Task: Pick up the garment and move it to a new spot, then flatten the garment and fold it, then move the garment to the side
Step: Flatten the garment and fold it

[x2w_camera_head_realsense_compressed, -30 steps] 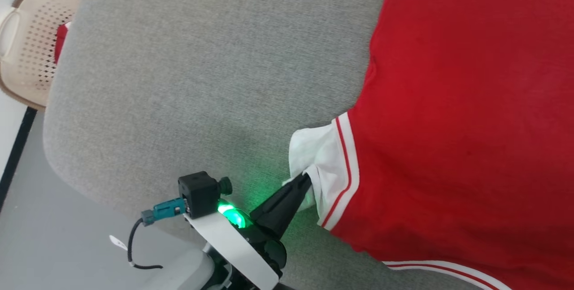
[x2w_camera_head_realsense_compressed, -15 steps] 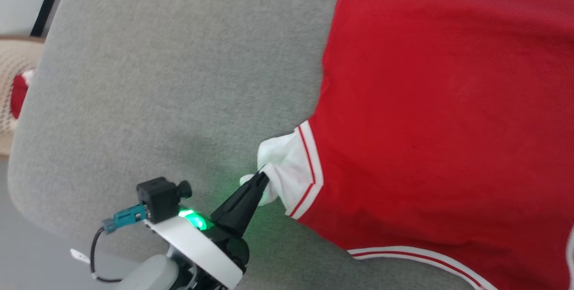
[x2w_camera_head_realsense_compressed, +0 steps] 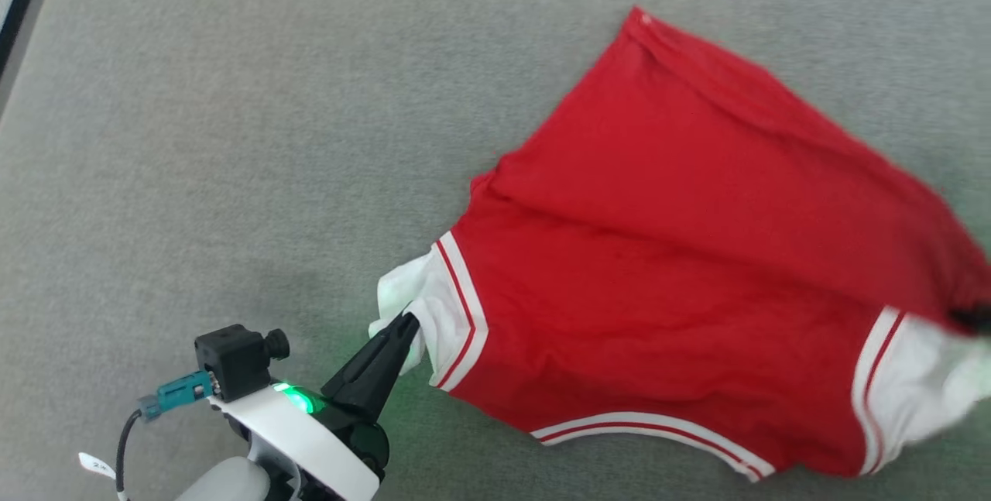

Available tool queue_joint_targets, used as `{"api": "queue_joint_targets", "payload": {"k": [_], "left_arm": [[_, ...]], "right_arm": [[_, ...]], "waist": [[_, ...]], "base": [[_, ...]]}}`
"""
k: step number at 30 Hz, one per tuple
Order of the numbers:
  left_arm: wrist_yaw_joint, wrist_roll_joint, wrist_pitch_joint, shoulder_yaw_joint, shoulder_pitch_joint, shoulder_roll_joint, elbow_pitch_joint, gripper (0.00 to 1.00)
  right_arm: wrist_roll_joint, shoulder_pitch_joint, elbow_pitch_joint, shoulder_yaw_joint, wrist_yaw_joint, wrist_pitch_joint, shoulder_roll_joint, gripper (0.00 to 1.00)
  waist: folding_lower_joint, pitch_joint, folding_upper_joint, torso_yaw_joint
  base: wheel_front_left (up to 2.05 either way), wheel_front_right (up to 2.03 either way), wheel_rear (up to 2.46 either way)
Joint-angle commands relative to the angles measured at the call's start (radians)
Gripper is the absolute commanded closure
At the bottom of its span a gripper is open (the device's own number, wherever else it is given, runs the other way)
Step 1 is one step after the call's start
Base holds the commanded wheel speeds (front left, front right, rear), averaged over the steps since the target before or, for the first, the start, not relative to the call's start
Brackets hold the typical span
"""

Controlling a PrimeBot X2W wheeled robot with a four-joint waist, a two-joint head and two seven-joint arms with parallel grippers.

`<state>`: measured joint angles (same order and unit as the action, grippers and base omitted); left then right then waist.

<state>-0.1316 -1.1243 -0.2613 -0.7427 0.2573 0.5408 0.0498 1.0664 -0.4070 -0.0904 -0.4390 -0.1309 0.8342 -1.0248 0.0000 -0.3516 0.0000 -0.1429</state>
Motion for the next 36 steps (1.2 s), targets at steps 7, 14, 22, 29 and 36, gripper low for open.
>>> {"api": "queue_joint_targets", "payload": {"k": [7,14,22,29,36], "left_arm": [[0.002,-0.007,-0.005,0.042,-0.043,0.006,0.005,1.0],[0.002,-0.01,-0.005,0.068,-0.059,0.003,0.009,1.0],[0.002,-0.012,-0.005,0.076,-0.083,0.01,0.014,1.0],[0.002,-0.013,-0.005,0.077,-0.094,0.001,0.013,1.0],[0.002,-0.005,-0.005,0.047,-0.056,-0.01,0.007,1.0]], "right_arm": [[0.014,0.242,0.128,-0.013,0.0,-0.011,0.036,1.0],[-0.041,0.409,0.209,-0.032,0.0,-0.016,0.122,1.0],[-0.141,0.415,0.233,0.057,0.0,-0.087,0.184,0.0],[-0.197,0.397,0.339,0.233,0.0,-0.104,0.15,0.0],[-0.25,0.235,0.356,0.35,0.0,-0.089,0.197,0.0]], "waist": [[0.0,0.036,0.0,0.06],[0.0,0.044,0.0,0.091],[0.0,0.057,0.0,0.127],[0.0,0.066,0.0,0.128],[0.0,0.04,0.0,0.089]], "base": [[0.0,0.0,0.0],[0.0,0.0,0.0],[0.0,0.0,0.0],[0.0,0.0,0.0],[0.0,0.0,0.0]]}}
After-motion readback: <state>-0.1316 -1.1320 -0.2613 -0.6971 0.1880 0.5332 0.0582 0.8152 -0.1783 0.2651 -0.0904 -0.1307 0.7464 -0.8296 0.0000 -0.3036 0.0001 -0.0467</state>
